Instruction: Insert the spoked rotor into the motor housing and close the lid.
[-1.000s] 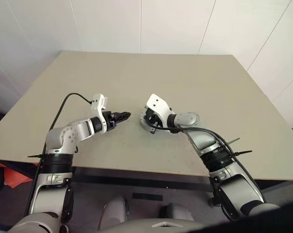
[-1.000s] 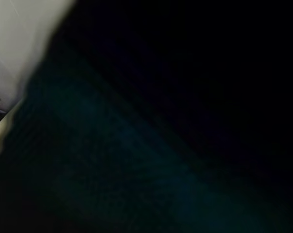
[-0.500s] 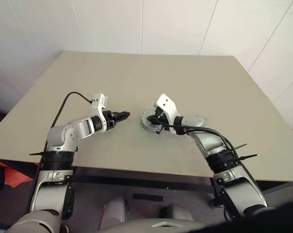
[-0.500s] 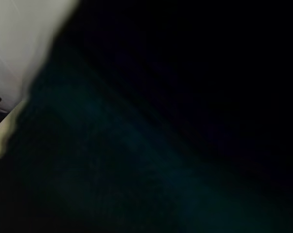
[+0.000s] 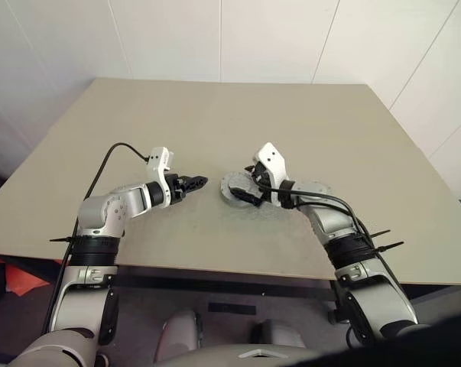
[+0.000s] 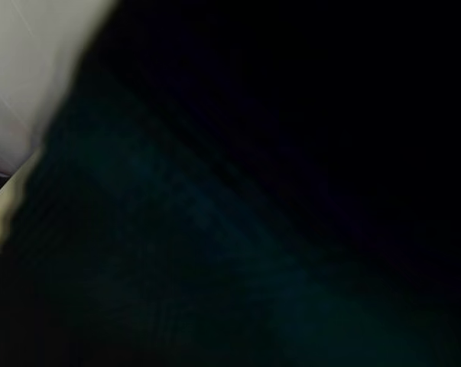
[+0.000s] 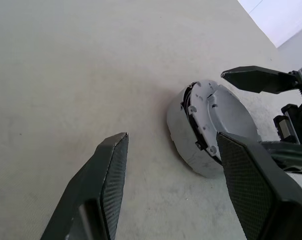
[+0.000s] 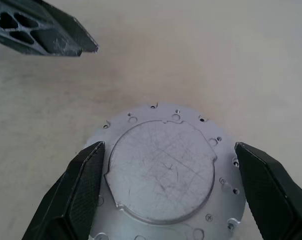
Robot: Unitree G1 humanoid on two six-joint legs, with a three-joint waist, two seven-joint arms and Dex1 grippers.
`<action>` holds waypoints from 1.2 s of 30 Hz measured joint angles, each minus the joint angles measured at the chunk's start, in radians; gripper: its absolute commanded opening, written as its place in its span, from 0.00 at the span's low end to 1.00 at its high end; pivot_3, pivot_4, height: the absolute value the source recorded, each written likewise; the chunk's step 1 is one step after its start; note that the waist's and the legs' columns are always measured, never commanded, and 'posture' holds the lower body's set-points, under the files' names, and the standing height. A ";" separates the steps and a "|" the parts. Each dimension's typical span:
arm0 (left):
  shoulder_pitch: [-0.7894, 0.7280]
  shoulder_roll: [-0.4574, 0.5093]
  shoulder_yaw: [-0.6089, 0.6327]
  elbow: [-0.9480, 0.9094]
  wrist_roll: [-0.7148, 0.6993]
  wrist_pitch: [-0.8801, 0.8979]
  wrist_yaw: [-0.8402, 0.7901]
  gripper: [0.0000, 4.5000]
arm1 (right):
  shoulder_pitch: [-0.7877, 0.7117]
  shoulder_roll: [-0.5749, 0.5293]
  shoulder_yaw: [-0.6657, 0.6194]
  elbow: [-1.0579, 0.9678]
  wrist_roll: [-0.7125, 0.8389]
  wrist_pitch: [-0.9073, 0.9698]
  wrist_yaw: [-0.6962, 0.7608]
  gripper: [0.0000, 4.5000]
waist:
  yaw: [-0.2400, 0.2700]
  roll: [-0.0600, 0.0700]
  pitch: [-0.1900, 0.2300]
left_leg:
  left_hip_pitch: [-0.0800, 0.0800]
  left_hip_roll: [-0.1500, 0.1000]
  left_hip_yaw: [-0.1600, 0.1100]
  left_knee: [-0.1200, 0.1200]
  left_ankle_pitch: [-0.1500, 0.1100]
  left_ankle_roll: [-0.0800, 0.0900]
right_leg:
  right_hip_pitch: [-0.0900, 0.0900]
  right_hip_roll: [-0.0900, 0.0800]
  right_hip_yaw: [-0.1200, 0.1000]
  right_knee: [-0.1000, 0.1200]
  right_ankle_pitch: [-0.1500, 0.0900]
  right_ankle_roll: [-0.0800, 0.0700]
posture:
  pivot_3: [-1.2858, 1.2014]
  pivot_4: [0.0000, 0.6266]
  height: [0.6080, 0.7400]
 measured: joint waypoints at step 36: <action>0.030 -0.002 0.002 0.000 0.017 -0.004 0.007 0.67 | -0.057 0.029 0.016 0.075 -0.002 0.019 -0.036 0.70 | -0.001 0.000 0.000 | 0.004 0.000 0.000 0.000 0.001 -0.001 | 0.003 0.000 0.000 0.001 0.000 -0.001 | 0.52 0.00 1.00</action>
